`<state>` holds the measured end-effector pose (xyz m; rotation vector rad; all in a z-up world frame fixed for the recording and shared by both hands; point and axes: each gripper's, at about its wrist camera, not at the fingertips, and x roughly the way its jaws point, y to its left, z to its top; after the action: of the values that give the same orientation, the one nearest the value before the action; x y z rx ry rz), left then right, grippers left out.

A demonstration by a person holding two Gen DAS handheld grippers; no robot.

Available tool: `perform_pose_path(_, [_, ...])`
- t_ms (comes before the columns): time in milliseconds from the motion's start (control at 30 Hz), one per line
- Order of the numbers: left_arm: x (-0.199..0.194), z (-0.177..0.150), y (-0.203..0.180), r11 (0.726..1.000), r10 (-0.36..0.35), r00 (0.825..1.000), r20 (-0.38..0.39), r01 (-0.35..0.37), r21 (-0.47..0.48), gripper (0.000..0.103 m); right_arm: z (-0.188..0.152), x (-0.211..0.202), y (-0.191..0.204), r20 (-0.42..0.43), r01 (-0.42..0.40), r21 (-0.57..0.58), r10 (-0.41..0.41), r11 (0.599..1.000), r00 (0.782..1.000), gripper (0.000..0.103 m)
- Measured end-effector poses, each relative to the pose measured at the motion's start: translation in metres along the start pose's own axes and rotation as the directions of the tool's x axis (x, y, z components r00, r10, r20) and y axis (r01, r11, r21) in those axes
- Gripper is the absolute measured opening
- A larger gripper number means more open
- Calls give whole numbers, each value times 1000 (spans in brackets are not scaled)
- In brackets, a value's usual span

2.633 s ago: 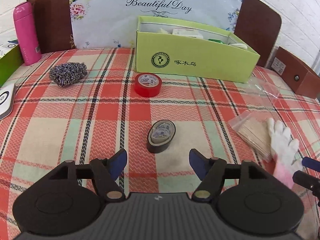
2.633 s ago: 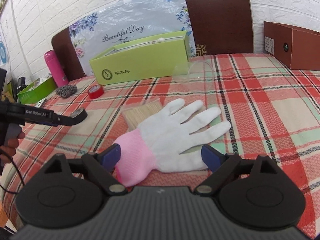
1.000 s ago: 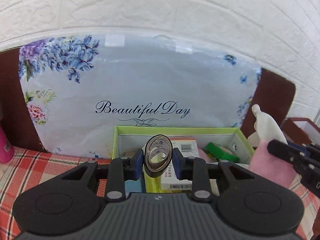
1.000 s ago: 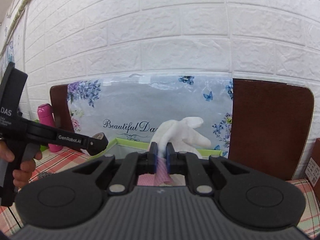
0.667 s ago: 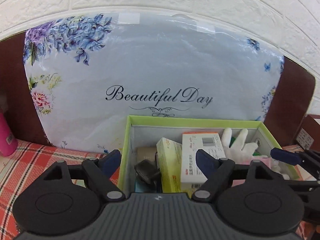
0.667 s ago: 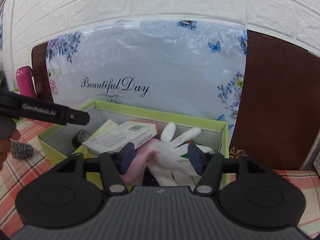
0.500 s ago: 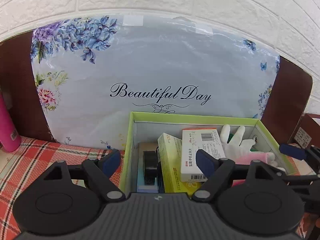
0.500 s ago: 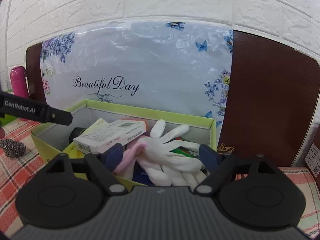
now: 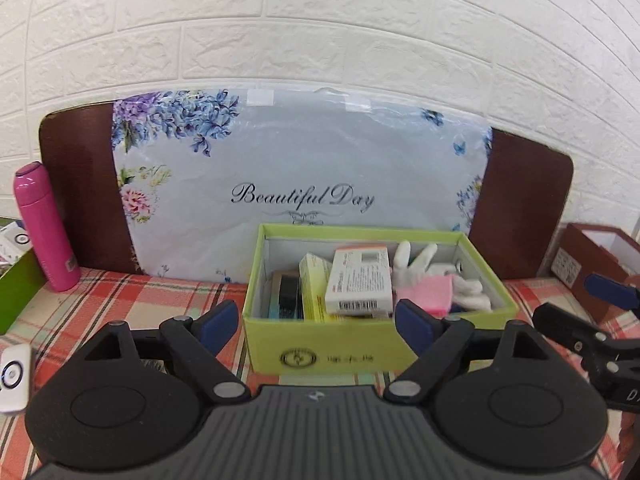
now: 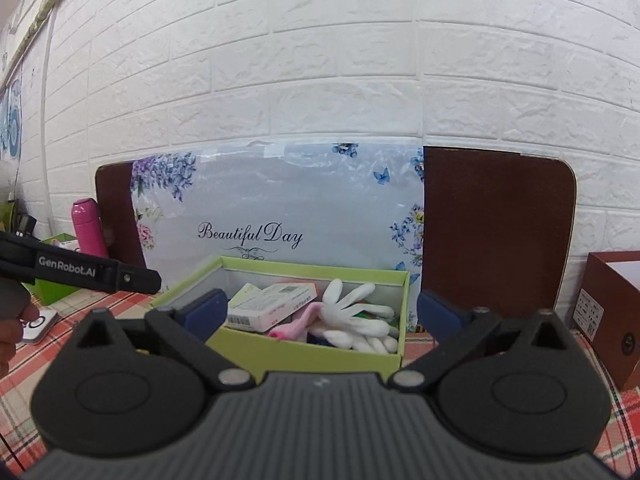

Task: Organize objects
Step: 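Release the tape and glove into the green box with both tools, then grasp the red tape roll with left tool while right tool grasps cotton swab bag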

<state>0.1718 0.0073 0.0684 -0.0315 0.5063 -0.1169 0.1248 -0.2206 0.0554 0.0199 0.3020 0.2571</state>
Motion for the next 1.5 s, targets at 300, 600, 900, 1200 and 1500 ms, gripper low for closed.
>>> perform_pose_path(300, [-16,-60,-11,1000,1,993,-121,0,4,89,-48,-47,8,-78,-11,39,14,999,997,103])
perform_pose_path(600, [-19,-98,0,999,27,975,-220,-36,-38,89,-92,-58,14,-196,3,71,11,997,980,103])
perform_pose_path(900, [-19,-117,13,995,68,962,-264,-85,-53,89,-124,-35,26,-331,-26,51,41,998,943,103])
perform_pose_path(1200, [-4,-112,25,992,97,965,-244,-113,-54,89,-132,-13,39,-379,-42,-6,37,999,925,83])
perform_pose_path(1500, [59,-70,25,991,129,974,-185,-131,2,89,-127,-40,46,-377,-85,21,87,996,922,37])
